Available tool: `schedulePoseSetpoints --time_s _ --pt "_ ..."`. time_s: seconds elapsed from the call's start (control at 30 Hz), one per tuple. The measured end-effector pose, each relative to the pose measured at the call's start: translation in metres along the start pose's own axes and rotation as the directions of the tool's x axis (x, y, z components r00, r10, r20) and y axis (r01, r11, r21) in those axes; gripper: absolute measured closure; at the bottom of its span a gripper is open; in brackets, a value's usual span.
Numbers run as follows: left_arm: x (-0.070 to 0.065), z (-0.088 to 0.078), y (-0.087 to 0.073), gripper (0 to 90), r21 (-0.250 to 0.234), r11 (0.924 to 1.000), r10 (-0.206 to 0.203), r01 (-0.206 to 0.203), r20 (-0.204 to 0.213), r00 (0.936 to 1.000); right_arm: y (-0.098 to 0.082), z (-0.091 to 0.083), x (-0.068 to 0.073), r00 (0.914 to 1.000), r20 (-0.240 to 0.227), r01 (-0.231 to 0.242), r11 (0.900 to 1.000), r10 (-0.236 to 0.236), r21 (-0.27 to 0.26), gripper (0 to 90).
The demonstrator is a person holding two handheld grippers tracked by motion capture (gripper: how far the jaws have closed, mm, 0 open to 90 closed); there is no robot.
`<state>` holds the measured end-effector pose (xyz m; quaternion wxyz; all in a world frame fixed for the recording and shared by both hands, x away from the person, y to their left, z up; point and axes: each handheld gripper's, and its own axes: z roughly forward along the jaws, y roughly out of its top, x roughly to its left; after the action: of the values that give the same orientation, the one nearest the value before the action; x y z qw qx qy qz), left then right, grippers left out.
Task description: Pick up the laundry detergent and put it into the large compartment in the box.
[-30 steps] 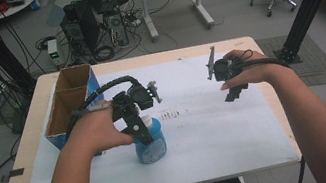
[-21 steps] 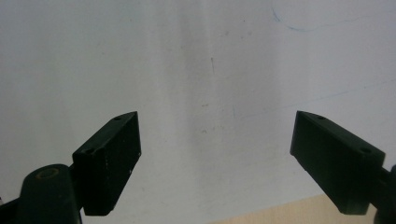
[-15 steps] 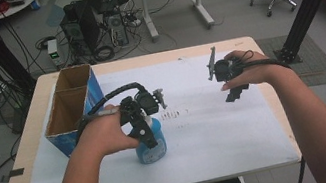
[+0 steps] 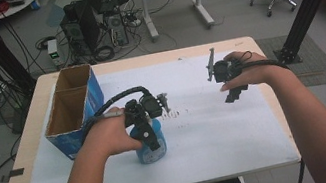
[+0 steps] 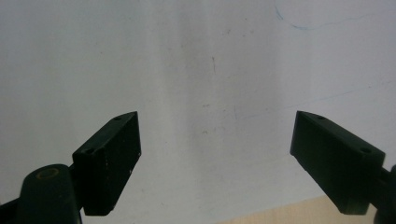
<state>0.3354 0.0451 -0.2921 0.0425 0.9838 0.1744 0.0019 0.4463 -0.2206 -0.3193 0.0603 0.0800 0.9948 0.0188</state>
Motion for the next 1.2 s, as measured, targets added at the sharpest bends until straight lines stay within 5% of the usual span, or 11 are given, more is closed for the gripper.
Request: schedulePoseSetpoints --time_s 0.37,1.2 --pt "0.0004 0.0037 0.0020 2.2 0.018 0.9997 0.016 -0.015 -0.020 0.9997 -0.0006 0.0008 -0.0014 1.0000 -0.004 -0.004 1.000 0.004 -0.001 16.2" --pt "0.0008 0.0055 0.0024 22.0 0.024 0.9994 0.026 -0.025 -0.039 0.9989 0.0008 0.0025 -0.0027 1.0000 -0.004 -0.008 1.000 0.008 0.001 16.2"
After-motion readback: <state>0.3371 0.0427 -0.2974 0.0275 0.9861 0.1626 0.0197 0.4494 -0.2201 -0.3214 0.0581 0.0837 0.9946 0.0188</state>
